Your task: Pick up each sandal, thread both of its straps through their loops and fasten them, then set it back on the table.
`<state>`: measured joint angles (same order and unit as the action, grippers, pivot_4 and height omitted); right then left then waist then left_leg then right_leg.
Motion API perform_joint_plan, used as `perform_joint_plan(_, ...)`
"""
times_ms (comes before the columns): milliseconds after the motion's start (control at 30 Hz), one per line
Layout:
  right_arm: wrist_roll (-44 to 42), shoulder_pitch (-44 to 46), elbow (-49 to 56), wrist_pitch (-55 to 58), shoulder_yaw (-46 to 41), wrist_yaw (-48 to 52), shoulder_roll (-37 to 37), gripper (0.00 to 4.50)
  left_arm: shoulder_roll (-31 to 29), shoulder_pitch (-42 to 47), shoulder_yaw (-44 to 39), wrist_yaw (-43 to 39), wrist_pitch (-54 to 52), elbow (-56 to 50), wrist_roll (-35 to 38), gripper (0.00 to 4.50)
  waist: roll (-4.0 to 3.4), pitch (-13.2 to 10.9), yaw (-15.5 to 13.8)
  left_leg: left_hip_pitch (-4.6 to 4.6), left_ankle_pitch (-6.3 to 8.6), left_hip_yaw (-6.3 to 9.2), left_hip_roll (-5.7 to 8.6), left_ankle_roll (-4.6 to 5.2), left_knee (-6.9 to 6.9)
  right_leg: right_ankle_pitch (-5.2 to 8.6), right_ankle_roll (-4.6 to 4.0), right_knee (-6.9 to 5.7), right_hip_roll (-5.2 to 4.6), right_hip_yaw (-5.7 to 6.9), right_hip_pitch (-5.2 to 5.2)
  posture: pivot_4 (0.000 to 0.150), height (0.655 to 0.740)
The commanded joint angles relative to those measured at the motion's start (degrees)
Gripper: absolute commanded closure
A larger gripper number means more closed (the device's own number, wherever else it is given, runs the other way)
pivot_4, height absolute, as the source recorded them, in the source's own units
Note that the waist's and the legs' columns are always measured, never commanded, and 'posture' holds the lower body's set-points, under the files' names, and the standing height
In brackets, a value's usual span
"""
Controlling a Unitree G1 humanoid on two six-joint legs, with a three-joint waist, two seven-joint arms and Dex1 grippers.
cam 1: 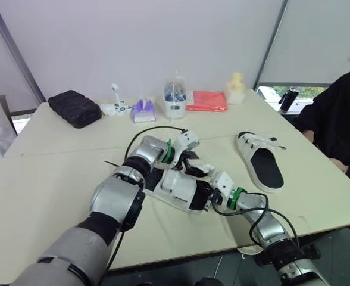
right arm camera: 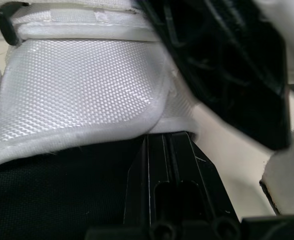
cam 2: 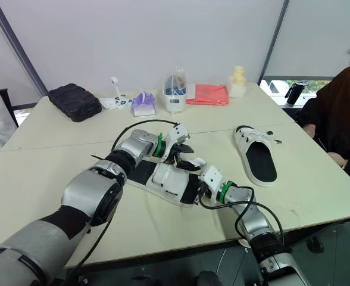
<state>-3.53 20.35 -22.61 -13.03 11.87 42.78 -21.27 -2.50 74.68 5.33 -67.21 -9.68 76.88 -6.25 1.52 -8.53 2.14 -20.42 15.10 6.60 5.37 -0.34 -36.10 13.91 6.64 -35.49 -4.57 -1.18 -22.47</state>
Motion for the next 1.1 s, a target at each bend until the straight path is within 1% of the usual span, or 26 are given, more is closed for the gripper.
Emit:
perform_joint_plan(33, 3.61, -3.97, -4.69, 4.65, 2.94, 0.64, -0.34, 4.5, 0.89, 2.81, -5.07, 2.25, -6.15, -0.13, 4.44, 0.07, 0.0, 0.0, 0.01, 0.0, 0.0, 0.0, 0.0, 0.0, 0.0, 0.0, 0.0, 0.0, 0.0, 0.0, 0.0, 0.15, 0.74)
perform_joint_plan(233, 3.61, -5.15, -3.6, 5.0, 3.03, -0.05, -0.35, 4.5, 1.38, 4.2, -11.28, 7.76, -12.35, -0.09, 8.71, 0.07, 0.0, 0.0, -0.01, 0.0, 0.01, 0.02, 0.0, -0.01, 0.01, 0.0, 0.0, 0.0, -0.02, 0.0, 0.0, 0.15, 0.74)
perform_joint_plan(400, 3.57, -5.47, -3.41, 5.08, 2.95, -0.28, -0.61, 4.5, 0.53, 5.41, -16.74, 9.37, -17.25, -0.12, 13.07, 0.07, 0.0, 0.0, 0.0, 0.0, 0.02, 0.01, 0.0, -0.04, 0.01, 0.0, 0.0, 0.0, -0.03, 0.0, -0.01, 0.15, 0.74)
perform_joint_plan(433, 3.59, -5.48, -3.48, 5.03, 2.93, -0.33, -0.64, 4.5, 0.21, 5.59, -17.16, 9.0, -18.27, -0.13, 13.33, 0.3, 0.0, 0.0, 0.0, 0.0, 0.02, 0.01, 0.0, -0.04, 0.01, 0.0, 0.0, 0.01, -0.03, 0.0, -0.01, 0.15, 0.74)
perform_joint_plan(500, 3.7, -5.41, -3.63, 4.92, 2.91, -0.53, -0.66, 4.5, -0.35, 5.62, -16.51, 6.96, -19.62, -0.19, 12.61, 0.95, 0.0, 0.0, 0.0, 0.01, 0.02, 0.01, 0.0, -0.04, 0.01, 0.0, 0.0, 0.0, -0.03, 0.0, -0.01, 0.15, 0.74)
perform_joint_plan(567, 3.79, -5.33, -3.7, 4.9, 2.94, -0.6, -0.68, 4.5, -0.84, 5.12, -13.88, 4.27, -18.91, -0.35, 10.27, 1.89, -0.01, 0.0, 0.0, 0.02, 0.03, 0.01, 0.0, -0.05, 0.01, 0.0, 0.0, 0.01, -0.03, 0.0, 0.0, 0.15, 0.74)
perform_joint_plan(633, 3.81, -5.28, -3.73, 4.88, 2.99, -0.56, -0.68, 4.5, -1.35, 4.58, -11.36, 2.68, -16.96, -0.53, 7.95, 1.89, -0.01, 0.0, -0.02, 0.03, 0.03, 0.01, 0.0, -0.05, 0.01, 0.0, 0.0, 0.01, -0.03, 0.0, 0.02, 0.15, 0.74)
perform_joint_plan(700, 3.85, -5.22, -3.8, 4.84, 3.05, -0.57, -0.62, 4.5, -2.43, 4.0, -8.74, 0.36, -12.6, -0.93, 5.53, 1.89, -0.01, 0.01, -0.02, 0.03, 0.03, 0.01, 0.01, -0.05, 0.02, 0.0, 0.0, 0.01, -0.02, 0.0, 0.02, 0.15, 0.74)
perform_joint_plan(867, 3.85, -5.52, -3.54, 4.82, 2.98, -0.82, -0.57, 4.5, -7.71, 2.58, -1.34, -7.82, 6.82, -3.13, -0.69, 1.89, -0.02, 0.01, -0.13, -0.01, 0.04, 0.0, 0.0, -0.07, 0.05, -0.01, -0.02, 0.01, -0.04, -0.03, -0.05, 0.15, 0.74)
perform_joint_plan(1000, 3.79, -6.08, -3.28, 4.72, 3.02, -0.72, -0.8, 4.5, -12.19, 0.1, 4.56, -9.01, 22.0, -4.67, -6.11, 1.89, -0.03, 0.02, -0.39, -0.01, 0.07, 0.0, 0.0, -0.11, 0.05, -0.01, -0.03, 0.04, -0.07, -0.06, -0.04, 0.15, 0.74)
perform_joint_plan(1100, 3.8, -6.06, -3.41, 4.66, 3.13, -0.5, -0.9, 4.5, -13.8, -1.59, 5.73, -10.64, 27.29, -5.25, -6.43, 1.89, -0.06, 0.06, -0.83, 0.02, 0.09, 0.0, 0.0, -0.09, 0.05, -0.01, -0.03, 0.07, -0.06, -0.08, -0.01, 0.15, 0.74)
